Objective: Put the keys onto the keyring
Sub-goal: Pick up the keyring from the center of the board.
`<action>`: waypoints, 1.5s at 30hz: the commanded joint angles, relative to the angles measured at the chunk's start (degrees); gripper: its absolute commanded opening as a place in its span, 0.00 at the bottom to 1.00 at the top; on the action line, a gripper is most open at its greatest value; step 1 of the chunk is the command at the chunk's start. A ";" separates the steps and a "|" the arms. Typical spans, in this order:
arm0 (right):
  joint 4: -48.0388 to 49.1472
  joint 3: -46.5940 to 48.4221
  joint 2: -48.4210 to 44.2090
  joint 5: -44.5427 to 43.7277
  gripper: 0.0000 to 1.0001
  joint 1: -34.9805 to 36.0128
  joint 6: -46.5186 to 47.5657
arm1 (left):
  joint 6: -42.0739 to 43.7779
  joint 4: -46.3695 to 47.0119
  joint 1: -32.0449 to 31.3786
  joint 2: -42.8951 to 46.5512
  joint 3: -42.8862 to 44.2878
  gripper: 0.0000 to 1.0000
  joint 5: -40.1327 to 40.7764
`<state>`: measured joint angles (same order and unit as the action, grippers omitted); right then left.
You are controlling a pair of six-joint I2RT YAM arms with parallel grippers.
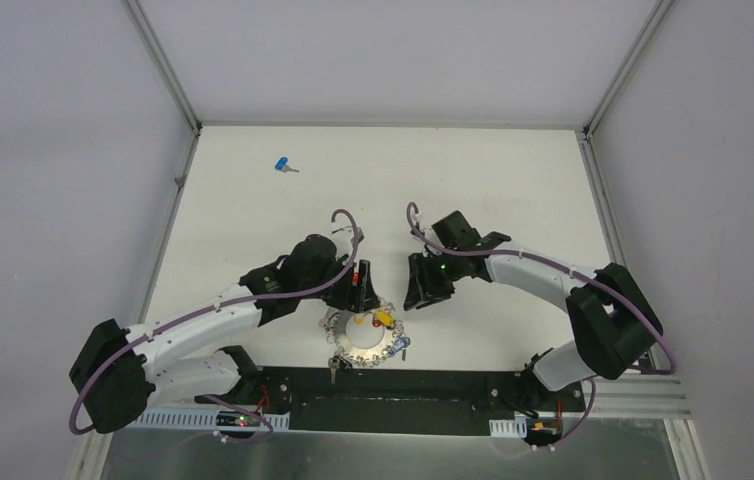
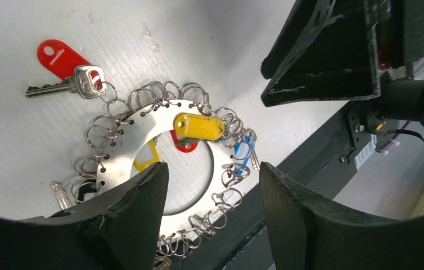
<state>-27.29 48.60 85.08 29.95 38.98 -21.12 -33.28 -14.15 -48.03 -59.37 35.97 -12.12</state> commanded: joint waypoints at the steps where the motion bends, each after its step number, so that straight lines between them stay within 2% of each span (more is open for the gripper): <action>1: 1.60 -0.29 1.55 5.81 0.38 -1.43 -3.48 | -0.73 0.10 -0.31 -3.89 2.59 0.60 -1.98; 6: 4.66 -0.91 4.91 8.36 0.37 -1.47 -4.09 | -0.39 0.24 -0.60 -10.99 6.03 0.52 -3.19; 10: 6.22 -1.44 7.29 10.00 0.33 -1.95 -6.01 | 0.14 -0.26 -2.32 -16.61 9.82 0.51 -3.19; 15: 6.67 -3.70 7.36 11.09 0.33 -3.94 -7.30 | 0.56 -1.40 -6.35 -20.83 13.39 0.53 1.39; 21: 7.24 -5.10 9.50 13.97 0.32 -5.35 -9.22 | 0.43 -4.71 -9.35 -26.91 17.17 0.49 5.15; 26: 11.38 -6.74 11.62 15.61 0.27 -5.52 -16.33 | -1.15 -7.33 -10.34 -28.79 18.26 0.39 9.01; 32: 18.63 -8.75 15.11 17.12 0.22 -5.67 -22.88 | -3.11 -10.08 -10.35 -29.92 18.24 0.33 11.81; 42: 25.30 -10.29 17.93 18.52 0.22 -5.85 -27.48 | -4.63 -10.99 -10.37 -32.16 18.00 0.26 11.84; 45: 26.98 -11.05 18.32 18.90 0.18 -5.93 -28.95 | -5.09 -12.08 -10.37 -32.62 18.49 0.22 13.32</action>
<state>-1.39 39.44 101.12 48.27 33.32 -44.64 -36.95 -25.17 -57.82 -90.74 52.64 -1.48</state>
